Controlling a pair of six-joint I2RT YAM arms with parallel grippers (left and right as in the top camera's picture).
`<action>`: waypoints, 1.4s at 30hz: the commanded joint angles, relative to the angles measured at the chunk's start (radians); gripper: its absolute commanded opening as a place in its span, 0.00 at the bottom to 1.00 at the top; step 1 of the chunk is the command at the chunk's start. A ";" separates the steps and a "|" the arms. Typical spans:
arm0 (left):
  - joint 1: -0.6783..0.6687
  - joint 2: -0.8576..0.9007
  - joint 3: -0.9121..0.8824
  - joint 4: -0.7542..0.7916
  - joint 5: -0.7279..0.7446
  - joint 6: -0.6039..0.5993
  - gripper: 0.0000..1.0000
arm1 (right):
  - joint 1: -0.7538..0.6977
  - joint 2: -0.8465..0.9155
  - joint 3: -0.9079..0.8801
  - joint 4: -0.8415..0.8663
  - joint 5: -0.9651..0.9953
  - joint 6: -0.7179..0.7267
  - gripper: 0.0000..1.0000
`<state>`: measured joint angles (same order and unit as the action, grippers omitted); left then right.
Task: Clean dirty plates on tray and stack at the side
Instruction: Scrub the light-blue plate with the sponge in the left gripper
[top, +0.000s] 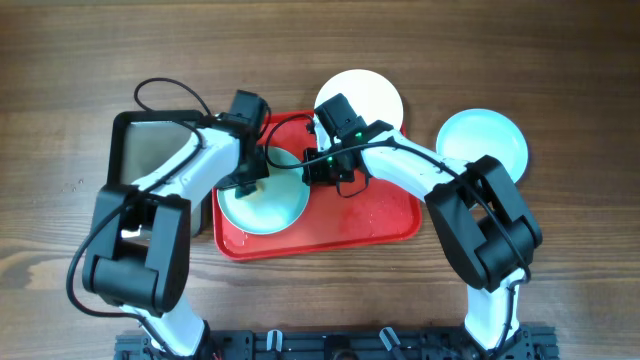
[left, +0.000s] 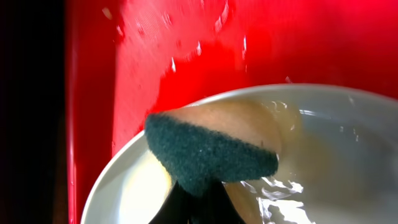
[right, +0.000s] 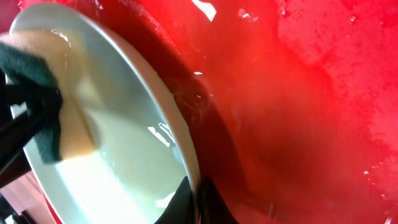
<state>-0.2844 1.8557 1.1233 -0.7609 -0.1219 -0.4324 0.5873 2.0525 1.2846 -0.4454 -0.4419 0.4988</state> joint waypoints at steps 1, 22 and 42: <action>0.011 0.058 -0.061 -0.080 0.483 0.331 0.04 | -0.011 0.018 0.007 -0.001 -0.005 -0.001 0.04; 0.011 0.058 -0.030 -0.033 -0.378 -0.312 0.04 | -0.011 0.018 0.007 0.001 -0.009 -0.002 0.04; 0.012 0.058 -0.030 0.361 0.278 0.283 0.04 | -0.011 0.018 0.007 0.008 -0.009 -0.002 0.04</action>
<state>-0.2722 1.8999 1.0866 -0.4431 0.4843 -0.0063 0.5529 2.0533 1.2919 -0.4217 -0.4137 0.4969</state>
